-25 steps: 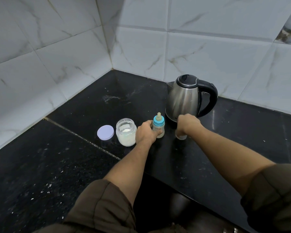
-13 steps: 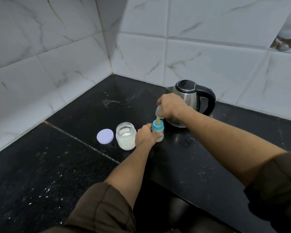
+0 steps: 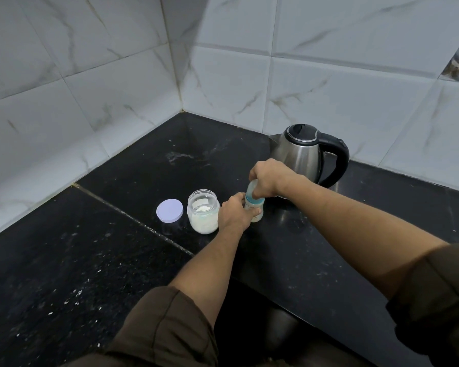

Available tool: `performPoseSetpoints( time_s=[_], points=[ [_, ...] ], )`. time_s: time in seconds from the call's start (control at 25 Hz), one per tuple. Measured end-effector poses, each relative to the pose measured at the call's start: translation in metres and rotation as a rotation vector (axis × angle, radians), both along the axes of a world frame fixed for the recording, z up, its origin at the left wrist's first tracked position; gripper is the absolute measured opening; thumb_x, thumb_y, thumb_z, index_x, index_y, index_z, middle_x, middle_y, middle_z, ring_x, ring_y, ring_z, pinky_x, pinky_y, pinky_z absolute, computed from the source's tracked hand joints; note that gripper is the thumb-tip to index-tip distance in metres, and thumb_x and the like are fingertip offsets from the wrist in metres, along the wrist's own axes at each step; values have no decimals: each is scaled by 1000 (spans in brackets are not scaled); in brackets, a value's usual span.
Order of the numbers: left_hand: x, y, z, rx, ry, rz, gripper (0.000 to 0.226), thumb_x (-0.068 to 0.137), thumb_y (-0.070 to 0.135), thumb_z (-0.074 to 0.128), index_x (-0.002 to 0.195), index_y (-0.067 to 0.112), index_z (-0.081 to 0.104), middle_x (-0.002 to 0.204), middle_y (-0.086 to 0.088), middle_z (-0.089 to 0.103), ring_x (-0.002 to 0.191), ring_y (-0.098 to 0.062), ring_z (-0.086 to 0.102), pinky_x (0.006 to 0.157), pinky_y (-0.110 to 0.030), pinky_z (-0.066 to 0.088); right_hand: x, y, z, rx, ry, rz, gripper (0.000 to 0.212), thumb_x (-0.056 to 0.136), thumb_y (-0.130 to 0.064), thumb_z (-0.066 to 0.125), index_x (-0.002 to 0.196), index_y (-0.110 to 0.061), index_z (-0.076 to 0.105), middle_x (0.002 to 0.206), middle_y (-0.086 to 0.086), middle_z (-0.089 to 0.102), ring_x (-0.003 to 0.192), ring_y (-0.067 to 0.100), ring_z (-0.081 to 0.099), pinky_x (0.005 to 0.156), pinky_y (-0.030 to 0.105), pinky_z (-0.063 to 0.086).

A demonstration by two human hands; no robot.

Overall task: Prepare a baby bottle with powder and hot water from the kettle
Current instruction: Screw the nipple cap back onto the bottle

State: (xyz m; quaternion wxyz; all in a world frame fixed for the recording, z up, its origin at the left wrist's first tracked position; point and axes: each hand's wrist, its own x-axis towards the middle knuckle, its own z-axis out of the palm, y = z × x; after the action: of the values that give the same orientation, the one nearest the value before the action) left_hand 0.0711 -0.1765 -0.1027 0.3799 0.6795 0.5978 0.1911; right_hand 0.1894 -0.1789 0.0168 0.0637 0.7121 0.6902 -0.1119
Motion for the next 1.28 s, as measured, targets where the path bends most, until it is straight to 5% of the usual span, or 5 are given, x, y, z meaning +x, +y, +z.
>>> performPoseSetpoints(
  time_s=[0.92, 1.16, 1.28],
  points=[
    [-1, -2, -5, 56, -5, 27, 58, 82, 39, 86, 133, 21, 63, 121, 5, 75, 111, -17, 70, 99, -42, 56, -5, 14, -4, -45, -131, 82, 52, 84, -34, 83, 129, -13, 68, 119, 7, 71, 106, 26, 68, 87, 36, 60],
    [0, -6, -3, 57, -3, 52, 56, 84, 36, 84, 133, 20, 62, 120, 3, 74, 111, -18, 69, 98, -40, 56, -1, 12, -7, -37, -86, 105, 55, 85, -37, 81, 134, -17, 66, 122, 5, 70, 109, 25, 67, 83, 33, 56],
    [7, -13, 0, 48, 58, 72, 47, 87, 35, 79, 129, 19, 61, 116, -1, 72, 107, -22, 68, 88, -35, 53, 9, 7, -17, -4, -18, 125, 58, 84, -41, 79, 137, -22, 65, 128, 2, 68, 116, 23, 64, 93, 35, 55]
  ],
)
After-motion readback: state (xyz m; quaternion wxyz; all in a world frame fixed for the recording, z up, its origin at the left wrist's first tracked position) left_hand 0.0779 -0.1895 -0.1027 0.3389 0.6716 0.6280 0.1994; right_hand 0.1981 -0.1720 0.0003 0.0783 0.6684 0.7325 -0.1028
